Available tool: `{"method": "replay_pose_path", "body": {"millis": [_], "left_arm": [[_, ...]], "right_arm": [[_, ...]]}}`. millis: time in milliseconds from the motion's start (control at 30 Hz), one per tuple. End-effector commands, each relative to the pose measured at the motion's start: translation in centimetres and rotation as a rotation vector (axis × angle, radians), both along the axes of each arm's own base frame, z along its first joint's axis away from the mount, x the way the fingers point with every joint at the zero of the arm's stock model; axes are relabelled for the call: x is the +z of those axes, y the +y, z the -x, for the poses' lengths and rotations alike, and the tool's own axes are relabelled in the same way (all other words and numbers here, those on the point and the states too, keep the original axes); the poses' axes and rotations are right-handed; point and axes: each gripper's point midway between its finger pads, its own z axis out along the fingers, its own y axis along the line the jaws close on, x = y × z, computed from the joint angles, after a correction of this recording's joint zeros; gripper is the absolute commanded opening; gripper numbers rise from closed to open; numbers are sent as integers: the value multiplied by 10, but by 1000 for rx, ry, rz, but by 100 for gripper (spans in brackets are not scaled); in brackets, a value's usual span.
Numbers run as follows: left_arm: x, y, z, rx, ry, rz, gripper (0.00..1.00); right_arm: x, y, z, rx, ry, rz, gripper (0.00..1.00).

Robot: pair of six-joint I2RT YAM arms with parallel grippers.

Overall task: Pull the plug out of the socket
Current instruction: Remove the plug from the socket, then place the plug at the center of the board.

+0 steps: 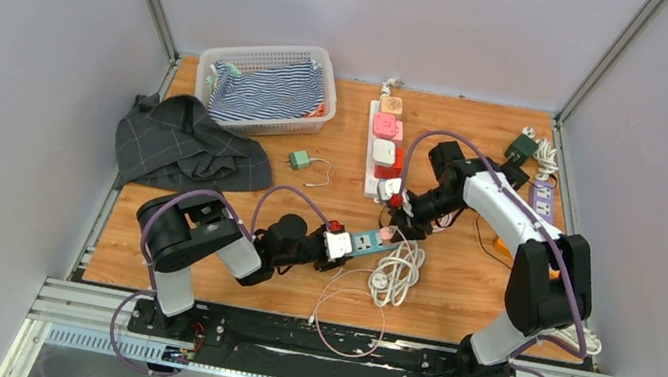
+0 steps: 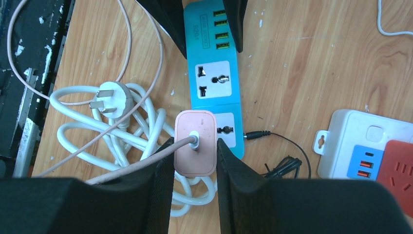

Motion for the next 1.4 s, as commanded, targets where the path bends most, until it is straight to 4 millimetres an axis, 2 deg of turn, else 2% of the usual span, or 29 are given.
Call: {"method": "replay_pose_path", "body": {"millis": [0,100,167,267,367,467,567,733,867,967,1133,1300,1367], "left_arm": [[-6,1,-2,5,-8,-21,0],[-4,1,-3,13,-12,-17,1],[-3,1,-6,28,-7,-13,14],[-5,-3,-9,32,20,-24,51],[-6,-13,-8,10,77,-44,75],[4,-9,-15,67,82,-25,89],[19,-4,-21,122,64,5,97],[50,3,-15,156,82,105,100],[79,22,-12,223,80,177,100],[92,41,-11,297,98,206,100],[117,63,8,330,170,317,100],[135,92,21,403,225,426,100],[142,104,23,441,228,473,100]], "right_arm": [[15,6,12,3,54,-66,0],[29,12,15,7,70,-112,0],[39,15,16,8,77,-139,0],[51,21,16,-3,103,-172,0],[60,24,14,-28,129,-187,0],[69,27,12,-44,136,-200,0],[78,29,12,-59,140,-222,0],[87,32,6,-111,136,-235,0],[97,34,-1,-162,134,-239,0],[113,37,-8,-207,137,-257,0],[152,49,-20,-244,121,-330,0],[203,73,-47,-301,55,-354,0],[239,87,-57,-305,19,-396,0]]}}
